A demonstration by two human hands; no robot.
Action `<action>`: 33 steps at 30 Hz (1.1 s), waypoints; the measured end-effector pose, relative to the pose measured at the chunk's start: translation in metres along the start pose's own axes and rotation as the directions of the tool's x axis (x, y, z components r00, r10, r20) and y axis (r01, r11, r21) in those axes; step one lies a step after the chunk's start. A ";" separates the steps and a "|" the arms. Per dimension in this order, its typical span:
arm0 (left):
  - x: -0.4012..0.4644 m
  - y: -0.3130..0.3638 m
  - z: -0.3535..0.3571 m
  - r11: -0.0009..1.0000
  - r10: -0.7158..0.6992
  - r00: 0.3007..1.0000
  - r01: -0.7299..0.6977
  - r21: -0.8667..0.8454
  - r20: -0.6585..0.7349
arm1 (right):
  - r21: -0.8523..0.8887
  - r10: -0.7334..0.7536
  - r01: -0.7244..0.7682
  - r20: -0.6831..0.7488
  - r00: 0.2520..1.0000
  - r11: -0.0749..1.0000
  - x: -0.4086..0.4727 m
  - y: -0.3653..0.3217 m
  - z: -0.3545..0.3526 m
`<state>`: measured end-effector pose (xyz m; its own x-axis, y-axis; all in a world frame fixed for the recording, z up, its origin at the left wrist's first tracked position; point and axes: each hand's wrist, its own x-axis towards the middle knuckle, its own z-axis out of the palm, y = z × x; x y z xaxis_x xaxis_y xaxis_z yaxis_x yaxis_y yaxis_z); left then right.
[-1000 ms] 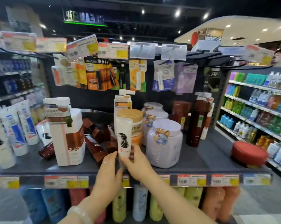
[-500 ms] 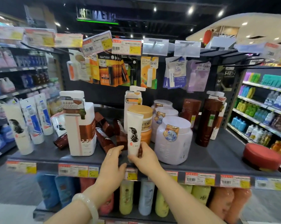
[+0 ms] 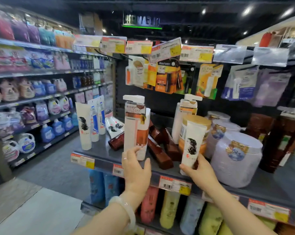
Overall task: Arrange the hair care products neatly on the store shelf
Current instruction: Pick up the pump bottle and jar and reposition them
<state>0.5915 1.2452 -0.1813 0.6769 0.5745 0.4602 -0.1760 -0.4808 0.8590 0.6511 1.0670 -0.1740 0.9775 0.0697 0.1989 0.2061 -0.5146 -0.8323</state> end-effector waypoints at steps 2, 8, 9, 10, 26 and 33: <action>0.014 -0.005 -0.009 0.996 -0.081 0.996 0.082 0.019 -0.036 | -0.006 0.020 -0.020 -0.006 1.000 1.000 -0.003 0.000 -0.003; 0.055 -0.012 -0.010 0.985 -0.173 0.972 0.170 0.035 0.159 | 0.037 0.062 -0.060 -0.081 0.995 0.998 -0.011 -0.010 0.001; 0.059 -0.011 -0.005 0.987 -0.163 0.971 0.162 0.019 0.177 | 0.052 0.072 -0.067 -0.105 0.992 0.996 -0.011 -0.010 0.001; 0.063 -0.009 -0.001 0.988 -0.154 0.971 0.156 0.003 0.181 | 0.059 0.072 -0.066 -0.124 0.990 0.996 -0.012 -0.010 0.001; 0.077 -0.020 0.019 0.975 -0.222 0.973 0.222 0.021 0.062 | 0.089 0.074 -0.067 -0.078 0.994 0.994 -0.001 -0.019 0.019; 0.078 -0.016 0.015 0.976 -0.216 0.974 0.215 0.017 0.070 | 0.066 0.054 -0.048 -0.084 0.995 0.997 -0.003 -0.021 0.020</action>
<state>0.6579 1.2875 -0.1631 0.7473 0.6169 0.2468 -0.0139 -0.3569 0.9341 0.6451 1.0948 -0.1671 0.9800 -0.0304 0.1966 0.1610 -0.4596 -0.8734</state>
